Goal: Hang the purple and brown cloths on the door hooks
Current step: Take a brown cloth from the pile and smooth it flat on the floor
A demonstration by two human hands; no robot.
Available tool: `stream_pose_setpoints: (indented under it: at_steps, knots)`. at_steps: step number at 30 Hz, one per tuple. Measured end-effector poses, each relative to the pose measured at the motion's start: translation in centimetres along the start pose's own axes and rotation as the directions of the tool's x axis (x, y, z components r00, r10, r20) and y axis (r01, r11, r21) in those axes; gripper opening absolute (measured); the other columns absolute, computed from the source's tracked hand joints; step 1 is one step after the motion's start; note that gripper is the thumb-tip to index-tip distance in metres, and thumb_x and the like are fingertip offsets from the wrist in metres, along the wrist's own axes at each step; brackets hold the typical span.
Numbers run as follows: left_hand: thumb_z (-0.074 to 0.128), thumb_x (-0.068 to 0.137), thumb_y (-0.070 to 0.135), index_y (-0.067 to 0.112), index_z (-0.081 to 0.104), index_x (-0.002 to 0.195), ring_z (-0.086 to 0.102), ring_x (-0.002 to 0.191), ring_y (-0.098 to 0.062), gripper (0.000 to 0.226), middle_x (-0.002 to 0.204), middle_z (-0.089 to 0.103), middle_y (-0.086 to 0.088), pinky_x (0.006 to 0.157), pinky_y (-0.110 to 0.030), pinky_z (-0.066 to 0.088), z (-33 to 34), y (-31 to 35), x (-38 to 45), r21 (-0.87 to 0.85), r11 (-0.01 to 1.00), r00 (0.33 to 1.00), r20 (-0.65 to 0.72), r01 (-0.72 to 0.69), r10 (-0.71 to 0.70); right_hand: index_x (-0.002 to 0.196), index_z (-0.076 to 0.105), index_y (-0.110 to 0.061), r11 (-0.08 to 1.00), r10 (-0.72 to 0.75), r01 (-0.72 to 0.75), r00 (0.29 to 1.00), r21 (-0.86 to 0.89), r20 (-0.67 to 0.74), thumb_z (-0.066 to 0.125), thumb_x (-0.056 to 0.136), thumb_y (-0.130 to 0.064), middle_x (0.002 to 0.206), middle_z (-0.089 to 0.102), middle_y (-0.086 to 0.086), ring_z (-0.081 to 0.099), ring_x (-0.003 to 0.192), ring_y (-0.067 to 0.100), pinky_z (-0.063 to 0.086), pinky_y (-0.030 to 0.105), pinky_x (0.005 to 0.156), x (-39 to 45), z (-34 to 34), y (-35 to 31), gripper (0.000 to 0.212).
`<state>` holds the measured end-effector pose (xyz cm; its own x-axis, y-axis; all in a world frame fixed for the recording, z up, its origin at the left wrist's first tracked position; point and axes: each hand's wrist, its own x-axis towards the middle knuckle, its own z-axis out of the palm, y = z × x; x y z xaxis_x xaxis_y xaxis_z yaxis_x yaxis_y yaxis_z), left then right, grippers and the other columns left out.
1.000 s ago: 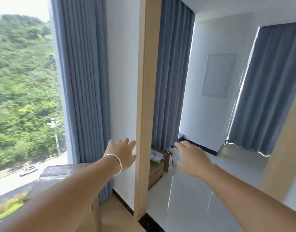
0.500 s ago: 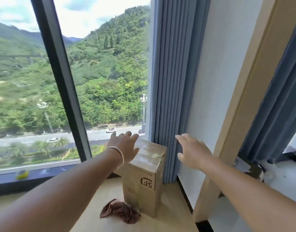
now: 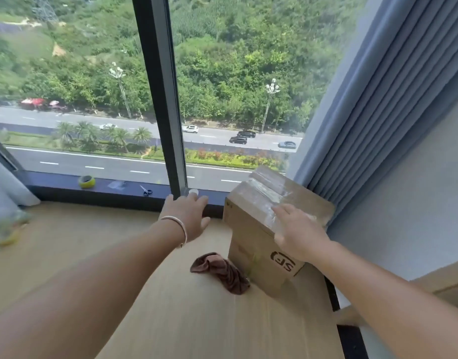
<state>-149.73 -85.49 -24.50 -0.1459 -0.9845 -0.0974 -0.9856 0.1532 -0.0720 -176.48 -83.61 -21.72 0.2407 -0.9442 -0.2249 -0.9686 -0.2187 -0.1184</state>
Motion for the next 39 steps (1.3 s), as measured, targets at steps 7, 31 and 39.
stream_pose_setpoints:
  at_steps: [7,31,39]
  knots:
    - [0.043,0.092,0.053,0.027,0.038,0.140,0.053,0.117,-0.026,0.054,0.135,0.049,-0.001,0.095,-0.040,0.038,16.1,-2.5,2.9,-0.058,0.997,0.966,0.256,0.059,-0.043,0.150,0.024,-0.022,0.998,-0.064,0.060,0.982,0.027,0.177,0.053,0.090,-0.032,0.149,0.032,0.001,0.040,0.131,0.025,0.034,0.035,0.105,8.2,13.4,-2.0,0.068]
    - [0.039,0.096,0.046,0.024,0.034,0.144,0.048,0.125,-0.024,0.053,0.143,0.043,0.001,0.106,-0.044,0.033,74.8,2.3,10.8,-0.066,0.987,0.832,0.549,0.146,-0.087,0.142,0.031,-0.020,0.991,-0.058,0.109,0.883,-0.083,0.466,0.053,0.087,-0.033,0.141,0.037,0.000,0.041,0.128,0.023,0.035,0.035,0.099,25.9,70.8,9.3,0.060]
    - [0.043,0.095,0.041,0.018,0.032,0.145,0.049,0.124,-0.027,0.056,0.146,0.041,-0.003,0.098,-0.038,0.042,85.5,-0.8,20.0,-0.048,0.977,0.888,0.428,0.206,-0.167,0.144,0.033,-0.016,0.961,-0.247,0.265,0.951,-0.078,0.188,0.056,0.085,-0.029,0.145,0.036,0.007,0.034,0.133,0.024,0.029,0.036,0.108,36.9,78.2,6.1,0.064]
